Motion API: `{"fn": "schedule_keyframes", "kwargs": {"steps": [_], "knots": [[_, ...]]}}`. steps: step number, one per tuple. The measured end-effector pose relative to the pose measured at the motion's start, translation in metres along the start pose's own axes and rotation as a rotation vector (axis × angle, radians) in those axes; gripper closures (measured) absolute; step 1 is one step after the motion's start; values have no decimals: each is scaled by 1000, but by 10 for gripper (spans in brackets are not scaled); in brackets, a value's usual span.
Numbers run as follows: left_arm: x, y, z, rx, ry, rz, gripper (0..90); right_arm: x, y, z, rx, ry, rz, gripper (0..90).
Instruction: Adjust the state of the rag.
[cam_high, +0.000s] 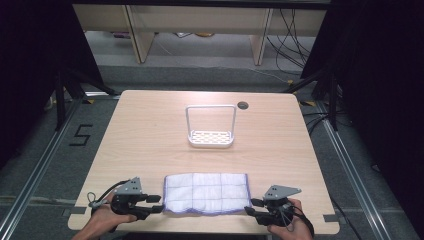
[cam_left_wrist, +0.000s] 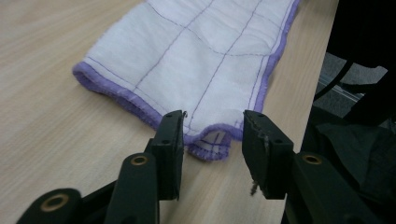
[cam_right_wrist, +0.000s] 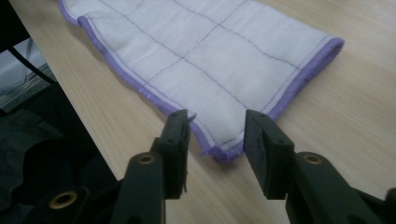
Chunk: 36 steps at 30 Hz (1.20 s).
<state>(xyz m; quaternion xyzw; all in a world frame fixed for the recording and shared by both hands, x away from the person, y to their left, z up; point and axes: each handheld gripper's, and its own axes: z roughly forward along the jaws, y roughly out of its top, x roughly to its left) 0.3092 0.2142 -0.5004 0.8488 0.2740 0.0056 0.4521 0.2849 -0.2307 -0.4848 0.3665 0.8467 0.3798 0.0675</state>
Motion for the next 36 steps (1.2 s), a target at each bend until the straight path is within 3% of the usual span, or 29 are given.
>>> {"fn": "schedule_keyframes", "kwargs": {"steps": [1, 4, 5, 6, 7, 11, 14, 15, 16, 17, 19, 21, 23, 31, 33, 34, 36], "knots": [[1, 1, -4, -7, 4, 2, 575, 1, 1, -3, -1, -8, 34, 582], [7, 9, -11, -40, 35, -4, 549, -4, 5, -5, -10, -41, 48, 561], [9, 11, -11, -47, 46, -12, 540, -2, 6, -5, -13, -56, 81, 555], [11, 14, -11, -55, 58, -16, 527, -5, 7, -5, -15, -69, 72, 552], [14, 17, -11, -56, 57, -21, 511, -4, 8, -4, -17, -79, 96, 549], [24, 32, -3, -43, 102, -61, 459, -6, 13, -1, -26, -124, 95, 516], [29, 39, 2, -39, 122, -75, 434, -6, 14, 2, -40, -128, 83, 507], [34, 43, 6, -35, 131, -86, 427, 1, 15, 3, -11, -154, 118, 488], [36, 45, 8, -32, 136, -89, 427, 1, 15, 3, -11, -154, 118, 488], [42, 49, 13, -25, 139, -98, 421, -1, 15, 4, -8, -162, 89, 471], [46, 52, 19, -17, 146, -108, 412, 0, 14, 5, -24, -163, 82, 470], [50, 55, 25, -15, 139, -118, 413, 3, 14, 5, 2, -153, 120, 469], [51, 56, 27, -21, 141, -122, 414, 2, 14, 7, -7, -167, 93, 469], [57, 56, 38, 8, 133, -112, 401, 7, 13, 12, 9, -168, 108, 468], [57, 57, 41, 13, 127, -107, 401, 8, 12, 14, 17, -174, 90, 465], [58, 57, 42, 15, 125, -107, 401, 9, 12, 14, 19, -173, 107, 465], [59, 57, 45, 10, 124, -102, 392, 8, 10, 16, 28, -180, 86, 462]]}}
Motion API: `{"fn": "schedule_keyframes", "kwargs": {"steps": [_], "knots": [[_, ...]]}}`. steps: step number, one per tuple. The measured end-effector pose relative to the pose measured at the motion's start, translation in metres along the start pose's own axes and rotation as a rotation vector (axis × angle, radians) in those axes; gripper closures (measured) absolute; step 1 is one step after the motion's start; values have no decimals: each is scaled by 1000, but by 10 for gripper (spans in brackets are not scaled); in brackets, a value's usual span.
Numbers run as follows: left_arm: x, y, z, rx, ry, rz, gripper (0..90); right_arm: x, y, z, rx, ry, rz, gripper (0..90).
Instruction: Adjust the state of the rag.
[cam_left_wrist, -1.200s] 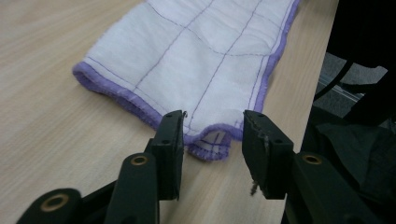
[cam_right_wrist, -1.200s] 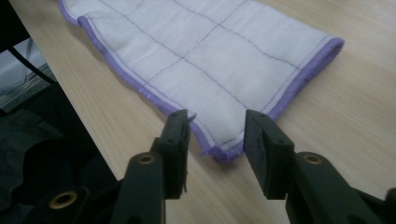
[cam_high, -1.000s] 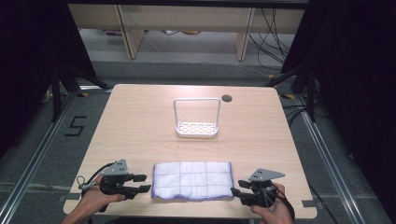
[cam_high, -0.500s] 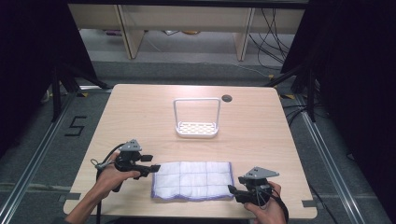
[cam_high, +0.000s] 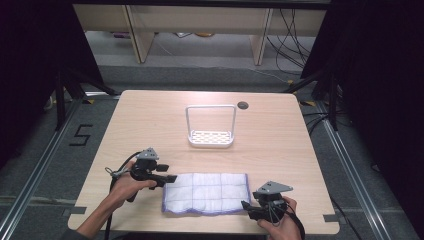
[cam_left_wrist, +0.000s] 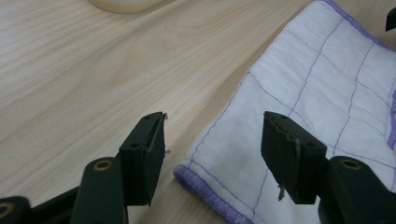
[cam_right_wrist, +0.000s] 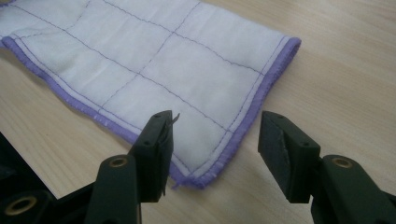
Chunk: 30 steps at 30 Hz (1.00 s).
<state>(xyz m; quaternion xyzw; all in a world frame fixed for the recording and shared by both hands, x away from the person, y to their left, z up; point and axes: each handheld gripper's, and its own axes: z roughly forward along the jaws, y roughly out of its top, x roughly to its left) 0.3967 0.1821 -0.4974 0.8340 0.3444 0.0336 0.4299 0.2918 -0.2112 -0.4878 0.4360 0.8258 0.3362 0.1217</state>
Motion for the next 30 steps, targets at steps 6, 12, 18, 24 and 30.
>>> {"fn": "schedule_keyframes", "kwargs": {"steps": [6, 12, 18, 24, 30], "knots": [[-2, -2, 3, 17, -10, 27, 435, 4, -1, 4, 11, -13, -21, 469], [-4, -6, 8, 50, -12, 85, 557, 5, -1, 5, 20, -3, -13, 502], [-5, -9, 9, 59, -18, 108, 668, 7, -3, 13, 49, -18, -62, 529], [-8, -10, 9, 74, -14, 118, 751, 7, -4, 16, 41, -20, -66, 543], [-9, -12, 7, 85, -10, 128, 784, 6, -4, 15, 62, -39, -45, 482]]}}
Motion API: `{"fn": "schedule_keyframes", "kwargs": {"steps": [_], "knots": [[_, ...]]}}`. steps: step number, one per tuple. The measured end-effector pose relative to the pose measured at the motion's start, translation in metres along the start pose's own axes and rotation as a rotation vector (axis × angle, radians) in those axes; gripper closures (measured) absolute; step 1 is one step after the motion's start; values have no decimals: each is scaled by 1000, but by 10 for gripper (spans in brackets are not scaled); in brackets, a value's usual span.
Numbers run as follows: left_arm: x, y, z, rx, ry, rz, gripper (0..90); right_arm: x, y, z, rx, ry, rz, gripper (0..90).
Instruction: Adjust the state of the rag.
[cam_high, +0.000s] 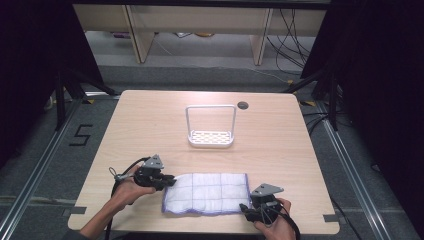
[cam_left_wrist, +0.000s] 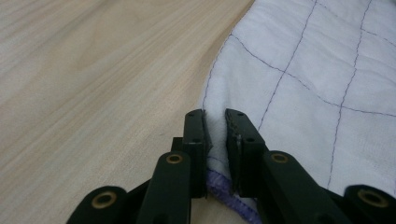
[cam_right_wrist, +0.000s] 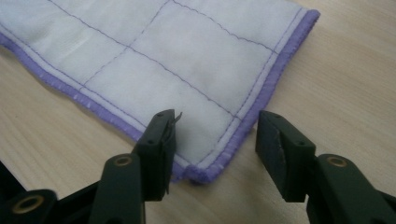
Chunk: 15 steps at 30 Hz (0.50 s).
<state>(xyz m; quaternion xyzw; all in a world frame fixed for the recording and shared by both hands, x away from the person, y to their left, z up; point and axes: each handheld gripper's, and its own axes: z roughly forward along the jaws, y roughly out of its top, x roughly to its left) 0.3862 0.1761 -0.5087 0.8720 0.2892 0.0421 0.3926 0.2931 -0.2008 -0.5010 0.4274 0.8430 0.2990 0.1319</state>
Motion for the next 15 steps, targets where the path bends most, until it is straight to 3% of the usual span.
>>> {"fn": "schedule_keyframes", "kwargs": {"steps": [7, 15], "knots": [[-3, -3, -3, 9, -4, 6, 797, 2, 1, -1, 17, 5, 16, 521], [-12, -10, -10, 24, -20, 19, 813, 0, 6, 4, 1, 69, -4, 810]]}}
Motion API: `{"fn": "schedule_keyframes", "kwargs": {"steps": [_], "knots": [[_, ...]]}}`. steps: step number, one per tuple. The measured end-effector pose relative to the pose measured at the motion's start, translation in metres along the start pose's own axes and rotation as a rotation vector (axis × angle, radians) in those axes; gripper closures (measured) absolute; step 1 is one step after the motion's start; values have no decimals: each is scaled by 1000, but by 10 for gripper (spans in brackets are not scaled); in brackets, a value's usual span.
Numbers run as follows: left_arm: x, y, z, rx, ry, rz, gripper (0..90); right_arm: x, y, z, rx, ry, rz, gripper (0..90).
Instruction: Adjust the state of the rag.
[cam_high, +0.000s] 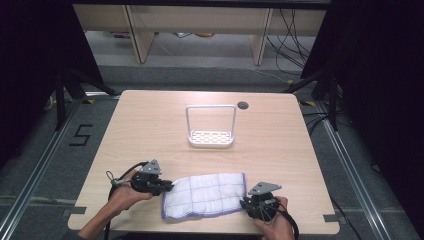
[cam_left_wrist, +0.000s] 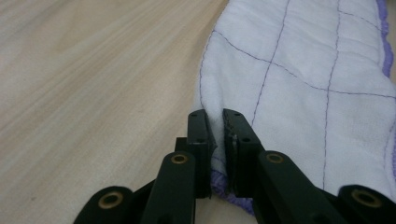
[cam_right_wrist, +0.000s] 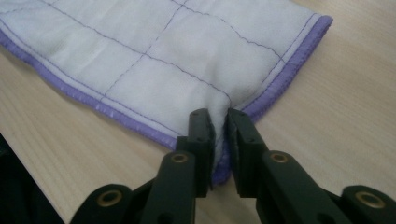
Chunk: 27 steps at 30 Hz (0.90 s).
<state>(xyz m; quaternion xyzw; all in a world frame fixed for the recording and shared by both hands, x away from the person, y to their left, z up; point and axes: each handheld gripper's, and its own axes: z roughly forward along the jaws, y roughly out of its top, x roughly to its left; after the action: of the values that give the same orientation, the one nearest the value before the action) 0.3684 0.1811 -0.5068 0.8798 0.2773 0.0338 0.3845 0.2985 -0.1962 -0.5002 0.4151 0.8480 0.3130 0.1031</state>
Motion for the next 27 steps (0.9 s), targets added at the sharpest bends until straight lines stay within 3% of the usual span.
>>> {"fn": "schedule_keyframes", "kwargs": {"steps": [3, 7, 8, 10, 11, 12, 13, 16, 20, 25, 27], "knots": [[-5, -6, -3, -6, -20, -14, 821, -9, 7, 4, 0, 8, -33, 838], [-10, -13, -8, -12, -33, -26, 828, -13, 13, 8, 5, 18, -7, 847], [-17, -19, -12, -12, -43, -35, 829, -20, 21, 13, -12, 3, -55, 849], [-22, -22, -14, -17, -46, -33, 830, -20, 27, 13, 14, 15, -36, 850], [-28, -25, -15, -20, -64, -48, 831, -26, 38, 18, 4, 18, -63, 851], [-31, -27, -16, -23, -83, -42, 831, -27, 43, 20, -7, 15, -54, 851], [-35, -27, -18, -28, -97, -46, 831, -31, 50, 23, -7, 14, -86, 852], [-43, -28, -20, -39, -114, -50, 831, -35, 65, 27, 5, 21, -103, 852], [-60, -29, -17, -42, -138, -45, 831, -39, 101, 41, 31, 34, -185, 852], [-70, -27, -14, -53, -146, -59, 826, -38, 125, 62, 49, 31, -263, 853], [-74, -25, -11, -69, -157, -75, 825, -37, 128, 66, 66, 29, -270, 853]]}}
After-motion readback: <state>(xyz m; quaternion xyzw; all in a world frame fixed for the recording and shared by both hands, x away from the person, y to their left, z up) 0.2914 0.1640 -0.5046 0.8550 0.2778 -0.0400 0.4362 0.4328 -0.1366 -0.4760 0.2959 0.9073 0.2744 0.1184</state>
